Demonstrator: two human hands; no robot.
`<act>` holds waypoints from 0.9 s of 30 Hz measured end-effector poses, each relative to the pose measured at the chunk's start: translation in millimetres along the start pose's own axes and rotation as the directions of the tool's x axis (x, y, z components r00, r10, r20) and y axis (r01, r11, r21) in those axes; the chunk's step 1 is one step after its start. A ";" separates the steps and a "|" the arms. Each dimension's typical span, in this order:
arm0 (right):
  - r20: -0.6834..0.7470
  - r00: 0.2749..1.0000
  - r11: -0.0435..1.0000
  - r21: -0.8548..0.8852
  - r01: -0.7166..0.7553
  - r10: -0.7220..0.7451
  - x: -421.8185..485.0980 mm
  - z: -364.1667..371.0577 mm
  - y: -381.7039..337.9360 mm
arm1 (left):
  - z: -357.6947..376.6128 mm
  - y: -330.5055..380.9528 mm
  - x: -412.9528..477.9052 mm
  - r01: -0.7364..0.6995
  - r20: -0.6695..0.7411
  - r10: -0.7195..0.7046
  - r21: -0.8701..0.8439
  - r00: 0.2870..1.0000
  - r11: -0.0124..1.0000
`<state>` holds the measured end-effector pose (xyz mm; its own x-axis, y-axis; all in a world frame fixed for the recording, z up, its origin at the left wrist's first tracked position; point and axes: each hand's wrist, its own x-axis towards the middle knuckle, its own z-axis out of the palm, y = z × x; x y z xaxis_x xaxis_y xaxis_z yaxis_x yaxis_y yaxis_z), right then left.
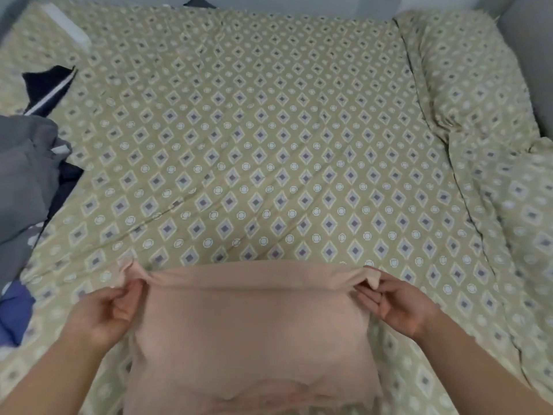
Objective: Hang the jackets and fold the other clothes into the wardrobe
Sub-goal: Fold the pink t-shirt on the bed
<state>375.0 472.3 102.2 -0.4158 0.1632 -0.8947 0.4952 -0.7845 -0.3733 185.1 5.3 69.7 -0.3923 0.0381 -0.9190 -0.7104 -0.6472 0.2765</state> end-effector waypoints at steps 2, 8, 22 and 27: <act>-0.036 0.999 0.997 -0.068 -0.022 0.020 38.5 13.9 1.4 | 19.3 -10.2 19.8 -0.031 -0.029 0.034 0.111 0.999 0.993; -0.121 0.991 0.991 -0.127 0.034 -0.049 127.1 42.9 -14.7 | 54.5 0.5 84.2 -0.054 -0.110 0.090 0.294 0.990 0.954; 0.229 0.712 -0.062 -0.966 0.253 -0.663 156.5 55.0 34.4 | 36.5 -61.2 132.2 -0.325 0.722 0.033 0.351 0.691 -0.878; -0.244 0.733 0.343 -0.939 -0.014 -0.635 148.9 20.0 61.3 | 32.0 -80.3 153.2 -0.196 0.572 0.067 0.386 0.818 -0.901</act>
<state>328.3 436.6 -49.0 -0.4336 0.7636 -0.4784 0.8923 0.2900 -0.3458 163.4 87.4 -84.3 -0.7023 0.4230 -0.5726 0.4916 0.8699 0.0396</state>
